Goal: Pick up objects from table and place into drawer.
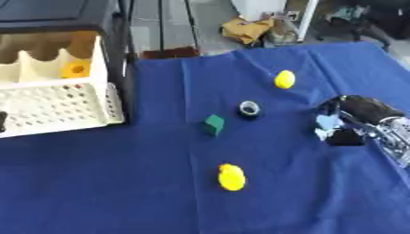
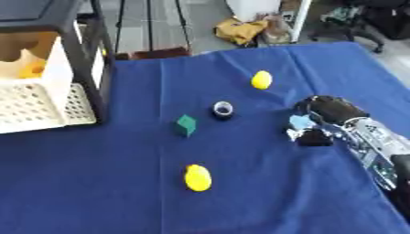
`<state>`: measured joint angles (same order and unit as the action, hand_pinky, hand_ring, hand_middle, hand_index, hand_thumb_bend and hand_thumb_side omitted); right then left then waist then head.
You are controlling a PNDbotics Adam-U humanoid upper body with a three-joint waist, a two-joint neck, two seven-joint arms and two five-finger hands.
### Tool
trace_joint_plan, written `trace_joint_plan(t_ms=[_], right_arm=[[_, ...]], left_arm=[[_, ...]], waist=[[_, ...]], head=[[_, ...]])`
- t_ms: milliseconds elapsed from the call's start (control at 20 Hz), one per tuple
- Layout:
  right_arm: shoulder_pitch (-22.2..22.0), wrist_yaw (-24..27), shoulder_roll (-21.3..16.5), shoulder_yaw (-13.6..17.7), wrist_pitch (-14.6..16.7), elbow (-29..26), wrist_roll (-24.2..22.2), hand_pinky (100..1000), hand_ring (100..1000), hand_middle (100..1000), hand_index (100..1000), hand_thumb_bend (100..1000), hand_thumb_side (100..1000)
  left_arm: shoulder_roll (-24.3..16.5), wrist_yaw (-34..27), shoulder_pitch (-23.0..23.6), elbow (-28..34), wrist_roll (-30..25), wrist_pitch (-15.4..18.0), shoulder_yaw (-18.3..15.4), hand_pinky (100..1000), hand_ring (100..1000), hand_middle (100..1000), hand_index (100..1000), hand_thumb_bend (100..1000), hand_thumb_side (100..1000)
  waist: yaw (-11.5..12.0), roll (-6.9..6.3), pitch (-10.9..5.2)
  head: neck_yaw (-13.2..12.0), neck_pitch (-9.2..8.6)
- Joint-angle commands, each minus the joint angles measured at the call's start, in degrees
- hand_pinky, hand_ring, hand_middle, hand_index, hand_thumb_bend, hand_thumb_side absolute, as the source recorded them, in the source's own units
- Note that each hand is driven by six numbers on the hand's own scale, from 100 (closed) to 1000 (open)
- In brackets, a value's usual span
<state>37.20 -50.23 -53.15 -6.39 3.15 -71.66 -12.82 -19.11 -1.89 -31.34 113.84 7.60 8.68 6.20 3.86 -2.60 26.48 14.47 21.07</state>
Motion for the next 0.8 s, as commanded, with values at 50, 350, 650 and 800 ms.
trace_joint_plan(t_ms=[50,350,650,800], right_arm=[[0.27,0.33,-2.05,0.68,0.00,-0.61,-0.34,650,864,694,901,295,832],[-0.11,0.00,-2.41,0.91,0.21,-0.71,-0.63,667,885,733,920,347,856],[0.18,1.24,-2.82,1.16,0.39,-1.14,-1.27,661,881,719,905,318,846],[0.21,1.67,-3.17,1.17,0.23,-1.65,-0.95,657,878,716,900,306,842]], left_arm=[[-0.35,0.50,-0.33,0.75,0.21,0.11,0.01,515,747,695,931,111,1000],[-0.35,0.70,-0.22,0.75,0.22,0.20,0.06,513,747,696,931,110,1000],[-0.35,0.78,0.03,0.75,0.13,0.12,0.13,509,747,696,931,110,1000],[-0.32,0.81,0.01,0.75,0.00,0.00,0.17,509,748,696,931,110,1000]], waist=[[-0.24,0.10,-1.65],[-0.57,-0.06,-1.80],[-0.99,-0.21,-2.06],[-1.15,-0.15,-2.14]], head=[[-0.03,0.27],[0.02,0.39],[0.01,0.60],[0.02,0.56]])
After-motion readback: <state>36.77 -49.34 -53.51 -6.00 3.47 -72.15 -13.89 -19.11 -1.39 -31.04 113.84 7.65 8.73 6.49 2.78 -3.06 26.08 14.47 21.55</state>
